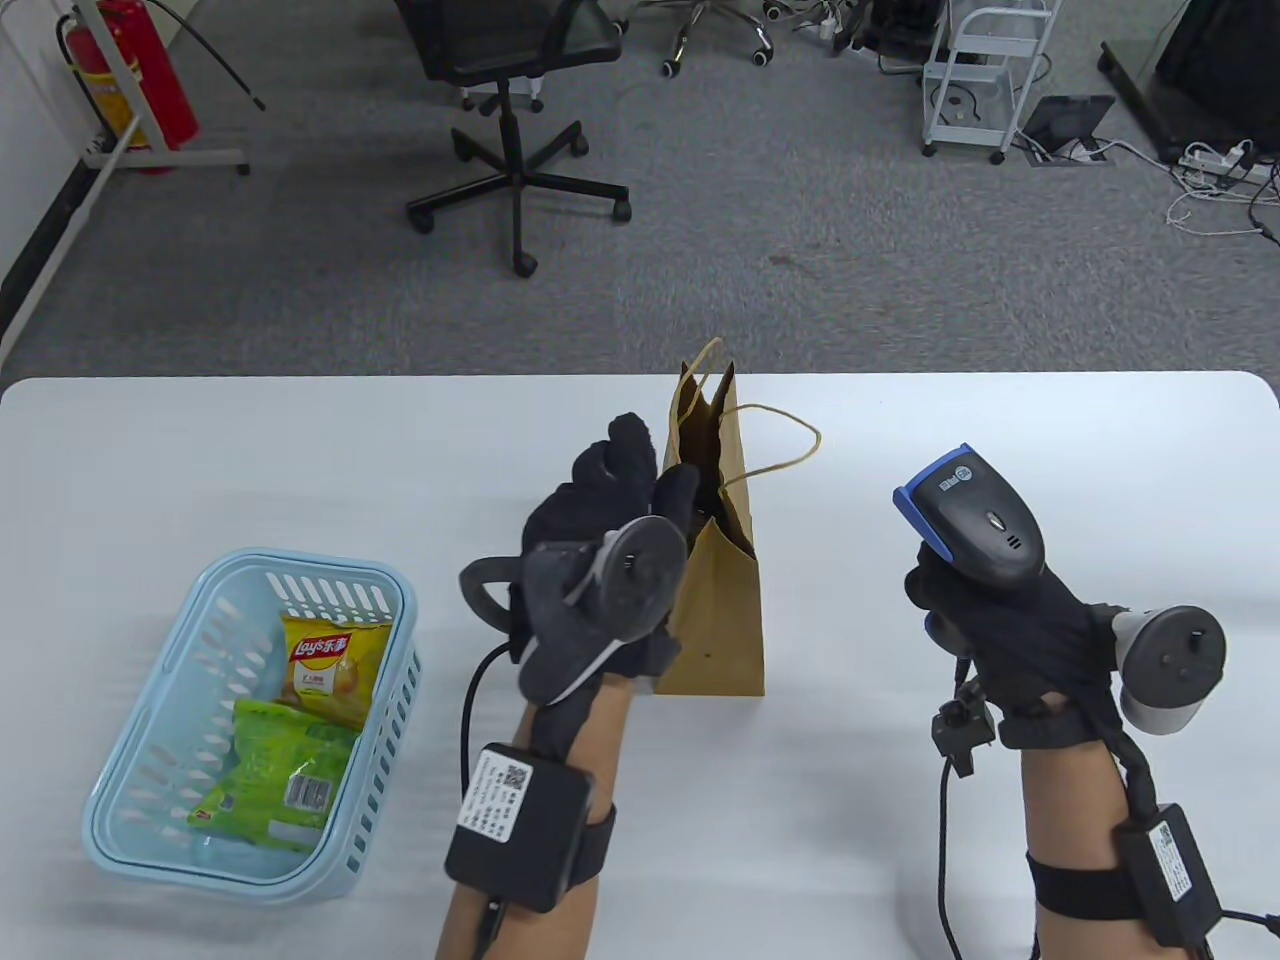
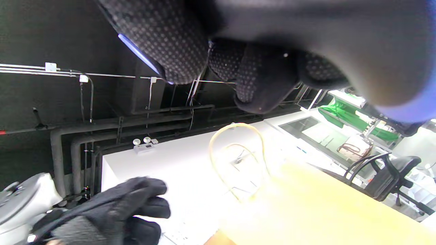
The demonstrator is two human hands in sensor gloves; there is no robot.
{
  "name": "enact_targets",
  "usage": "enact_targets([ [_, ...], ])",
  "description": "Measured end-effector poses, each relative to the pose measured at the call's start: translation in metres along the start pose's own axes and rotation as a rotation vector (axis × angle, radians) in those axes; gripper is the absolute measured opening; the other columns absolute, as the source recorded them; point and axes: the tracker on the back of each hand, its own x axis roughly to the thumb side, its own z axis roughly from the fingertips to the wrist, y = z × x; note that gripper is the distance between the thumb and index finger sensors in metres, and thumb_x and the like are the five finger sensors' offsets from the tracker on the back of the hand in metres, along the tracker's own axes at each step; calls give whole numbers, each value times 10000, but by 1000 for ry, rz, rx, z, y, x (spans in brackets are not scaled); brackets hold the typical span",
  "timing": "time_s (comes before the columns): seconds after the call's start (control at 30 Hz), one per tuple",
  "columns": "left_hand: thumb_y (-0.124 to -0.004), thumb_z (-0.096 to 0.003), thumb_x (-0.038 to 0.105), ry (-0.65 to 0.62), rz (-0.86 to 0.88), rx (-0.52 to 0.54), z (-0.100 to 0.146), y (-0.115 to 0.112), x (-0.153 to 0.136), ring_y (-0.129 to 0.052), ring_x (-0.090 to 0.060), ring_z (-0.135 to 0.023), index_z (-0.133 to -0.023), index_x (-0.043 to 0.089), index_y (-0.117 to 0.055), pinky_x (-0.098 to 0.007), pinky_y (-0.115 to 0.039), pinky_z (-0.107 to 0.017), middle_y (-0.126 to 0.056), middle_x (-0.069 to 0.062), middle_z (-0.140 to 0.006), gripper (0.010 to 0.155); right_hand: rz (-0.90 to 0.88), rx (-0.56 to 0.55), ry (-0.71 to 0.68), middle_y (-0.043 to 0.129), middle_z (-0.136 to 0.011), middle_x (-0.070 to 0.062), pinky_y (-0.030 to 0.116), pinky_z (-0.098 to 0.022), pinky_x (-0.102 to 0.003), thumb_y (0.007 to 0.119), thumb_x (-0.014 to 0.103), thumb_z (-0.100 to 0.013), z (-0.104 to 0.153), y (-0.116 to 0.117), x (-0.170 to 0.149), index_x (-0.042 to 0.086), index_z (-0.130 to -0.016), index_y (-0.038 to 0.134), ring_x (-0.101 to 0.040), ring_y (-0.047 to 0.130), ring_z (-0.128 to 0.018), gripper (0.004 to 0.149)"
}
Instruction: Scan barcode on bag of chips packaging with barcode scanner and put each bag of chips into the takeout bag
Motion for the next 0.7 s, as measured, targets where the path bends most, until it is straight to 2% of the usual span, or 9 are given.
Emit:
enact_targets([
  [0.13, -746, -565, 419, 79, 125, -89, 6, 26, -55, -1035, -341, -624, -1002, 126, -804, -575, -812, -546, -932, -120, -889, 530, 13, 7, 12, 889, -817, -171, 878, -435, -538, 867, 301, -554, -1, 3, -4, -32, -1006, 662, -304, 1065, -544, 597],
  [0.2, -751, -565, 400, 130, 65, -111, 12, 31, -84, -1006, -371, -693, -1020, 132, -784, -584, -797, -561, -906, -124, -928, 529, 24, 12, 18, 889, -816, -172, 878, -434, -538, 868, 300, -554, -1, 5, -5, -32, -1005, 662, -305, 1065, -543, 597],
  [0.27, -753, -564, 385, 225, -34, -177, 19, 29, -122, -983, -390, -734, -1037, 135, -766, -589, -788, -569, -883, -127, -956, 534, 42, 20, 23, 890, -815, -172, 878, -435, -539, 868, 300, -553, -1, 6, -7, -31, -1005, 663, -305, 1066, -543, 597],
  [0.37, -756, -565, 367, 343, -58, -314, 27, 18, -168, -925, -432, -802, -1068, 129, -728, -615, -750, -595, -822, -156, -1014, 557, 58, 27, 36, 889, -816, -171, 878, -434, -539, 868, 300, -554, -1, 9, -10, -32, -1005, 662, -306, 1066, -544, 597],
  [0.43, -759, -567, 358, 451, -36, -480, 34, 2, -205, -857, -486, -858, -1086, 116, -710, -649, -700, -616, -761, -197, -1056, 574, 73, 34, 49, 889, -816, -173, 877, -435, -539, 868, 301, -554, -2, 10, -14, -32, -1005, 663, -306, 1066, -544, 597],
  [0.53, -758, -570, 354, 545, -29, -660, 41, -19, -243, -704, -551, -960, -1117, 120, -662, -695, -603, -659, -631, -238, -1127, 603, 91, 44, 70, 890, -816, -172, 877, -435, -540, 867, 302, -554, -3, 13, -19, -32, -1005, 663, -308, 1065, -545, 597],
  [0.7, -772, -566, 348, 648, 12, -814, 44, -50, -281, -537, -587, -1040, -1155, 150, -591, -726, -490, -703, -502, -250, -1179, 647, 110, 53, 102, 888, -817, -174, 875, -438, -540, 868, 301, -554, -4, 13, -28, -31, -1007, 659, -308, 1065, -545, 600],
])
